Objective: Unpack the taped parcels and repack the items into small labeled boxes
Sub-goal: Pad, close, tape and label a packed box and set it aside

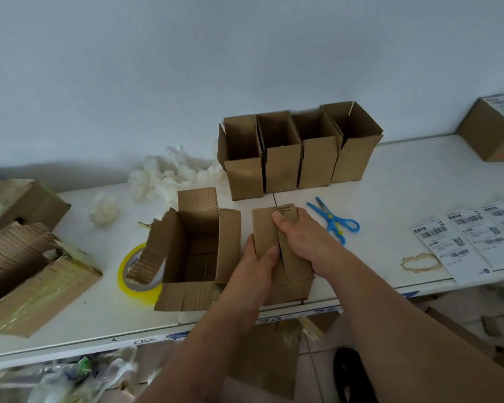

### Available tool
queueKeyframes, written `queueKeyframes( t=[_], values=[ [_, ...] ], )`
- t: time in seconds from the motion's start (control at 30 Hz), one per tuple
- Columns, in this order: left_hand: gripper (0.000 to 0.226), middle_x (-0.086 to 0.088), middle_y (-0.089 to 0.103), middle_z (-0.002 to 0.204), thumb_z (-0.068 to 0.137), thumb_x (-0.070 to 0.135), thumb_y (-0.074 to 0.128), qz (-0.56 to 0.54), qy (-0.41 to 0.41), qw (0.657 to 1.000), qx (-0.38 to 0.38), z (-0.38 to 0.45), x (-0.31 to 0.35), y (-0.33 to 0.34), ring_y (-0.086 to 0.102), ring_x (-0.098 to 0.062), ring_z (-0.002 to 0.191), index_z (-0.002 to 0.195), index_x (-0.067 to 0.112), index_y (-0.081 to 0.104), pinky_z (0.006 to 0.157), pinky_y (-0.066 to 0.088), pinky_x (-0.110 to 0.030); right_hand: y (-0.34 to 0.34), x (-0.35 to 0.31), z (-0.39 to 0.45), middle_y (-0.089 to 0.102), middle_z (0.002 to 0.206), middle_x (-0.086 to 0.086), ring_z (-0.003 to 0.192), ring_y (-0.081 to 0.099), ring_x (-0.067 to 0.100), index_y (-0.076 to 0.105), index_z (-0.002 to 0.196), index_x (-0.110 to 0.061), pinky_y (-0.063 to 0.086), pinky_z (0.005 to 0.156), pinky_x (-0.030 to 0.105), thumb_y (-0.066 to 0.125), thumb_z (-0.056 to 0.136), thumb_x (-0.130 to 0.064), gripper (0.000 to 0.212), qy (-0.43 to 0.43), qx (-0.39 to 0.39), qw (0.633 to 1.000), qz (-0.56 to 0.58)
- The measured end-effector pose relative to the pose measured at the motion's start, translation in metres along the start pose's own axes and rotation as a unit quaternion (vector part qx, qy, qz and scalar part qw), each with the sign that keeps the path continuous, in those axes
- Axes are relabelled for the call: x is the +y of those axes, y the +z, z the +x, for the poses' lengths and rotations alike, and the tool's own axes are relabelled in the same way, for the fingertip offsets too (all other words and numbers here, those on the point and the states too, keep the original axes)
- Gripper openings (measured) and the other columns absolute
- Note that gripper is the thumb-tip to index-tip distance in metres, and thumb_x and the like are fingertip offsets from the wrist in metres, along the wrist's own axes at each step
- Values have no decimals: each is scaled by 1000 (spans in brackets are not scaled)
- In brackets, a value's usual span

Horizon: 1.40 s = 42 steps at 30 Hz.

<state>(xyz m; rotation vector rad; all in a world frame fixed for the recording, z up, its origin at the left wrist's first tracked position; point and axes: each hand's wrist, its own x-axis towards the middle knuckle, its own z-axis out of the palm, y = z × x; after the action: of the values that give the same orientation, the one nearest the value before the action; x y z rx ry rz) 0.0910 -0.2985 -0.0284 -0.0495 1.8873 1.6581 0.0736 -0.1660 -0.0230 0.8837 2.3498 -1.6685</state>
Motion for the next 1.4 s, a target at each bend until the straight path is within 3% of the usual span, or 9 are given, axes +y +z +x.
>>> queueKeyframes(
  t=[0.2,0.47,0.67,0.73,0.83,0.93,1.03,1.2,1.4],
  values=[
    [40,7,62,121,103,25,46,1,21,1000,15,2,-2,3,62,-13,108,141,38,41,91,53,-34,2,1,0,47,144,4,131,44,24,36,146,-18,31,94,25,43,101,-45,53,-18,14,999,-43],
    [45,7,57,125,103,35,45,19,27,998,50,-6,8,9,58,-12,107,146,37,34,89,51,-34,-3,-8,-7,40,151,7,136,39,26,27,151,-19,32,107,32,37,102,-49,59,-31,9,997,-64],
    [55,8,35,150,103,29,44,110,106,987,52,-30,29,9,46,-15,128,151,37,20,106,44,-42,-12,-35,-19,24,160,7,145,25,27,20,155,-20,22,116,39,22,105,-47,56,-51,-3,991,-123],
    [49,16,36,148,103,29,45,149,142,978,43,-45,36,0,43,-9,132,149,37,30,107,43,-39,-12,-42,-24,19,161,6,147,20,27,19,154,-19,19,119,41,21,106,-42,53,-64,-14,986,-152],
    [33,22,53,112,102,33,47,221,193,951,95,-68,46,-29,52,5,96,134,38,49,78,43,-17,-6,-56,-33,29,156,10,141,30,27,27,151,-16,26,115,42,21,107,-38,49,-102,11,978,-179],
    [32,10,61,118,102,39,44,383,252,863,212,-81,45,-78,59,-8,97,130,31,58,77,41,-22,15,-70,-42,55,125,6,113,52,23,49,130,-16,41,97,42,28,103,-49,47,-175,52,968,-171],
    [33,6,64,117,102,39,40,497,231,793,267,-86,33,-129,61,-17,100,125,28,60,78,49,-32,48,-85,-61,57,110,-2,100,55,15,57,116,-20,47,88,37,34,102,-42,35,-272,56,924,-264],
    [29,-1,62,123,102,30,43,506,189,791,289,-90,9,-196,59,-27,107,122,20,63,80,51,-41,122,-104,-98,60,109,-2,103,54,19,61,111,-22,46,86,37,36,103,-34,29,-383,19,863,-330],
    [31,4,57,128,102,33,42,589,148,765,214,-90,-19,-241,59,-23,111,127,23,58,85,51,-39,195,-98,-120,63,122,6,111,56,22,59,125,-14,45,94,35,39,104,-24,30,-374,-52,883,-280]
  ],
)
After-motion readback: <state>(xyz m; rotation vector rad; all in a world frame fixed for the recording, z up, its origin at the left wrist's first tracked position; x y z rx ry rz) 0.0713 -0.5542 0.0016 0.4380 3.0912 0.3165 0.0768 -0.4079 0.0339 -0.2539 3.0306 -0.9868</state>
